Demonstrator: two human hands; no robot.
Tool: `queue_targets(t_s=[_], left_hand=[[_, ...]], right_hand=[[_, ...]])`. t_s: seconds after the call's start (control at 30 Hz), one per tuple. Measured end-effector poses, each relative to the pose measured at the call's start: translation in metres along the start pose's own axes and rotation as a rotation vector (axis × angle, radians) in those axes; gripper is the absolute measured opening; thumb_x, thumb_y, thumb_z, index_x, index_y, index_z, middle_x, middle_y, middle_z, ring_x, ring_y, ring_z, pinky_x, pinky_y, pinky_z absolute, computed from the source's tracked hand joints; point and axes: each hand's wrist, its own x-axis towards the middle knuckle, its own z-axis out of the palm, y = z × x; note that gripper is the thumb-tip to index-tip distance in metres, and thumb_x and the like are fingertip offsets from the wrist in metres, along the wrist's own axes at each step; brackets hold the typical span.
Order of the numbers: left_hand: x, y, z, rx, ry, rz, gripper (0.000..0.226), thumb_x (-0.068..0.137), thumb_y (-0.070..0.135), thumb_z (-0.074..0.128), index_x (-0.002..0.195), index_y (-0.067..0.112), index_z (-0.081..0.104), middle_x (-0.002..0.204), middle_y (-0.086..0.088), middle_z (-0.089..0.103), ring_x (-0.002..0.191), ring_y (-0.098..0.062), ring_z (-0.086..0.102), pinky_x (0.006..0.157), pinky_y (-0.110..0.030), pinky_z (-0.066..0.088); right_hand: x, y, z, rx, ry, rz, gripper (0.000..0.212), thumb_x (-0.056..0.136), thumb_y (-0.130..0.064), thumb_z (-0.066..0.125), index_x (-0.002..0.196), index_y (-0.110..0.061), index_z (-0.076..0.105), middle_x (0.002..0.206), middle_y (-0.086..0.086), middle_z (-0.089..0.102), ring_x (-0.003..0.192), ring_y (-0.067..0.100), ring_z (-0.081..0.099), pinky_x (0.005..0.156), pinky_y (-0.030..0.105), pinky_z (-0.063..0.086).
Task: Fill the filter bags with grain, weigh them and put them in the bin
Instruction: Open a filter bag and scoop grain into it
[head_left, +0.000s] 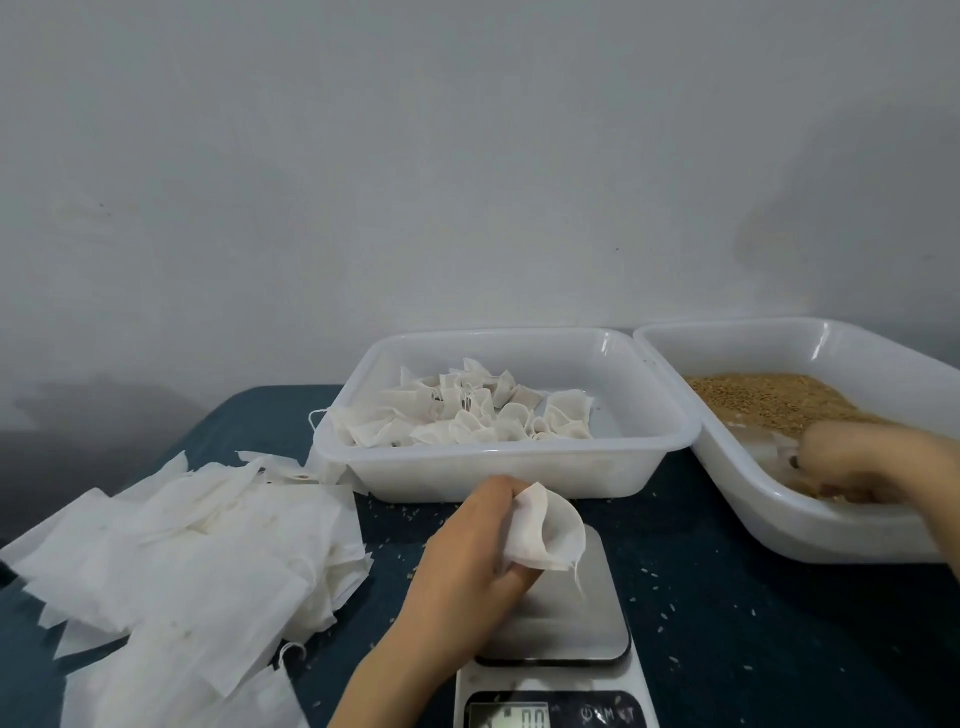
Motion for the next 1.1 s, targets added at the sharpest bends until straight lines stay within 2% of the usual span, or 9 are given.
queue_targets(t_s=[0.13,0.3,0.37,0.57,0.73,0.87,0.97,1.07,1.1], left_hand=[[0.001,-0.001,0.000,0.007,0.005,0.019,0.025,0.083,0.041,0.057,0.096,0.055,0.040,0.098,0.025,0.055,0.088,0.000,0.055,0.066,-0.018,0.036],[0.001,0.001,0.003,-0.039,-0.006,0.023,0.020,0.079,0.051,0.052,0.096,0.055,0.042,0.098,0.025,0.057,0.083,0.001,0.056,0.061,-0.019,0.038],[0.001,0.002,0.004,-0.056,-0.011,0.019,0.020,0.078,0.053,0.051,0.097,0.055,0.044,0.097,0.025,0.058,0.080,0.001,0.057,0.059,-0.019,0.040],[0.003,0.001,0.001,-0.045,0.017,0.017,0.016,0.079,0.055,0.052,0.093,0.056,0.043,0.095,0.025,0.059,0.084,0.001,0.057,0.063,-0.015,0.039],[0.003,0.002,-0.001,-0.070,0.034,0.000,0.017,0.079,0.053,0.054,0.093,0.056,0.045,0.092,0.024,0.062,0.079,-0.002,0.059,0.064,-0.013,0.043],[0.004,0.005,0.000,-0.158,0.037,-0.048,0.022,0.075,0.051,0.057,0.095,0.049,0.049,0.089,0.019,0.066,0.076,-0.006,0.062,0.061,-0.013,0.045],[0.003,0.004,-0.001,-0.211,0.037,-0.077,0.026,0.073,0.051,0.057,0.096,0.041,0.053,0.087,0.012,0.068,0.078,-0.012,0.064,0.065,-0.023,0.050],[0.003,0.003,-0.003,-0.215,0.037,-0.107,0.026,0.072,0.051,0.057,0.096,0.039,0.056,0.084,0.009,0.068,0.075,-0.013,0.064,0.066,-0.029,0.051],[0.003,0.003,-0.004,-0.208,0.035,-0.115,0.027,0.072,0.050,0.058,0.096,0.039,0.056,0.084,0.010,0.068,0.075,-0.012,0.064,0.066,-0.029,0.050]], right_hand=[[0.006,0.008,-0.006,0.078,-0.134,-0.066,0.045,0.103,-0.017,0.036,0.063,-0.008,0.055,0.038,0.000,0.050,0.029,0.015,0.040,0.041,0.022,0.033],[0.003,0.009,-0.004,0.122,-0.119,-0.102,0.045,0.104,-0.023,0.039,0.067,-0.009,0.061,0.049,0.001,0.059,0.039,0.014,0.049,0.047,0.024,0.040],[0.003,0.008,0.000,0.231,-0.107,-0.095,0.040,0.104,-0.024,0.040,0.073,-0.008,0.059,0.061,0.005,0.060,0.047,0.016,0.050,0.047,0.024,0.039],[0.008,0.007,0.013,0.490,-0.086,-0.068,0.042,0.100,-0.040,0.051,0.078,-0.005,0.059,0.064,0.008,0.059,0.054,0.020,0.052,0.056,0.029,0.040],[0.008,0.011,0.015,0.702,0.058,-0.058,0.037,0.097,-0.035,0.058,0.084,-0.001,0.062,0.043,0.000,0.054,0.037,0.014,0.045,0.042,0.023,0.037],[-0.001,0.013,0.011,0.892,0.146,-0.202,0.019,0.099,-0.030,0.054,0.093,-0.012,0.057,0.076,0.005,0.060,0.054,0.016,0.049,0.047,0.028,0.039],[-0.017,0.012,0.006,0.818,0.261,-0.365,0.005,0.098,-0.032,0.055,0.094,-0.031,0.057,0.091,-0.001,0.067,0.068,0.018,0.061,0.057,0.030,0.045],[-0.037,0.011,0.001,0.694,0.293,-0.512,0.009,0.092,-0.050,0.050,0.097,-0.047,0.057,0.098,-0.013,0.067,0.082,0.011,0.065,0.067,0.034,0.051],[-0.044,0.009,-0.001,0.671,0.283,-0.561,0.022,0.084,-0.061,0.048,0.101,-0.049,0.057,0.102,-0.017,0.067,0.088,0.008,0.065,0.073,0.036,0.052]])
